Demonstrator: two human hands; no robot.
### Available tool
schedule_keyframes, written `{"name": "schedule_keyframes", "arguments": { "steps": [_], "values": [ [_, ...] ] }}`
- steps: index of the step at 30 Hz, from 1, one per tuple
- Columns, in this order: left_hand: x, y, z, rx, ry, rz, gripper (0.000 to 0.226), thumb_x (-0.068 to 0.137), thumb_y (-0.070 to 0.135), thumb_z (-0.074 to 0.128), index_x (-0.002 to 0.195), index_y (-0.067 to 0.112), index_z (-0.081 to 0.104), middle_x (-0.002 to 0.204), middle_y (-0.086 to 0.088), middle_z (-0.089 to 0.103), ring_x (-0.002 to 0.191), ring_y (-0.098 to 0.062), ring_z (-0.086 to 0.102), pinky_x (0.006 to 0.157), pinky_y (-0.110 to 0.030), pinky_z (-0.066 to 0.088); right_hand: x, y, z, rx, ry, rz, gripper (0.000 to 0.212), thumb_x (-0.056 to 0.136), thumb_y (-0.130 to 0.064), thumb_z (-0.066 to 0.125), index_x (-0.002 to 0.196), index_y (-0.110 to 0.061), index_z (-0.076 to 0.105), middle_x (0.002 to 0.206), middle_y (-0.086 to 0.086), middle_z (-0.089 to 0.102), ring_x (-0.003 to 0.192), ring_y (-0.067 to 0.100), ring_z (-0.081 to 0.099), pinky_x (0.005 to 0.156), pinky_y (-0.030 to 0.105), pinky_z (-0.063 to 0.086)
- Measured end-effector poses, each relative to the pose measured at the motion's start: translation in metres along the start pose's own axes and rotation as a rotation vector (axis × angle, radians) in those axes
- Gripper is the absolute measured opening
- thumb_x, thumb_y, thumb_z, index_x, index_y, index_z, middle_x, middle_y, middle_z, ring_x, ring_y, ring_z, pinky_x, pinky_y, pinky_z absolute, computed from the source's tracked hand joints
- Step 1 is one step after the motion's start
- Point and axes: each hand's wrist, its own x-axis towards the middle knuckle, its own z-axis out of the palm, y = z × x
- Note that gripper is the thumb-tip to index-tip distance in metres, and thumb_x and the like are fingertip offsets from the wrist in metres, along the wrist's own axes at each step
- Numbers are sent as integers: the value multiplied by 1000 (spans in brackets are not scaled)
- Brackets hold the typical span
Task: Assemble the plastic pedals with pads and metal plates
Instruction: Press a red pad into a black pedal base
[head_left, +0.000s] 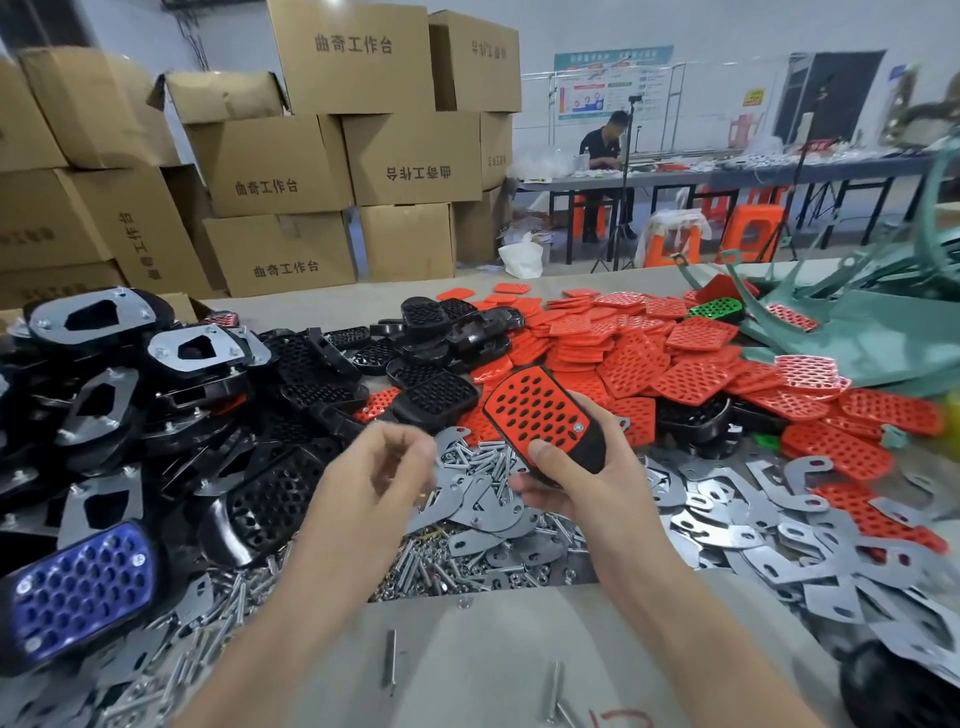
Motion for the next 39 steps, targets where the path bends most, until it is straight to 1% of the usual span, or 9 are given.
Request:
{"name": "schedule_keyframes", "arguments": {
  "steps": [3,6,9,14,18,26,30,36,39],
  "values": [
    [8,15,24,-297,162,-57,13,99,27,61,93,19,69,87,1,77,79,-14,72,66,-16,53,-3,-3,2,-37,-25,-24,45,93,-2,71,118,-38,61,95,2,78,64,32,75,58,30,60],
    [10,21,38,-369,198,-36,12,98,24,62,94,17,70,90,2,77,85,-11,71,74,-17,55,-6,-5,4,-88,-63,-51,42,94,-4,71,118,-37,60,92,-1,78,59,30,74,54,30,59],
    [9,20,38,-364,198,-11,11,97,25,63,92,19,72,92,6,77,86,-3,70,76,-15,52,-8,-4,6,-151,-95,-78,42,93,-4,72,119,-35,60,90,-4,76,58,30,73,54,29,59],
    [9,17,36,-319,245,8,12,97,26,64,88,24,71,88,9,76,77,2,67,70,-13,50,-9,-2,9,-197,-136,-97,46,95,-6,71,108,-50,63,94,-1,76,61,31,73,55,28,58],
    [10,13,33,-275,273,4,9,97,27,64,90,24,68,90,10,76,84,-2,69,73,-13,50,-8,-2,9,-185,-132,-103,46,95,-8,71,109,-51,63,96,1,76,63,32,74,56,29,58],
    [5,8,30,-177,215,-7,10,93,37,66,86,31,70,86,13,73,72,1,64,64,-10,47,-9,-2,9,-208,-113,-115,43,95,-6,70,112,-45,62,95,2,76,62,31,74,55,29,58],
    [5,5,30,-131,257,-17,11,93,39,65,87,30,69,87,14,73,78,-3,67,66,-12,48,-10,-3,9,-218,-106,-125,43,96,-7,69,114,-45,61,96,2,76,63,30,74,57,29,58],
    [5,4,27,-143,262,-14,11,94,36,67,87,28,69,87,14,73,77,-1,68,68,-12,50,-13,-4,11,-272,-118,-141,46,97,-9,69,111,-52,61,96,-3,75,66,27,74,57,29,59],
    [2,5,30,-108,225,0,7,93,38,67,86,34,68,85,15,72,73,-2,65,65,-13,50,-13,-4,12,-288,-122,-152,47,96,-10,70,110,-55,61,97,-4,75,66,26,74,58,28,59]
  ]
}}
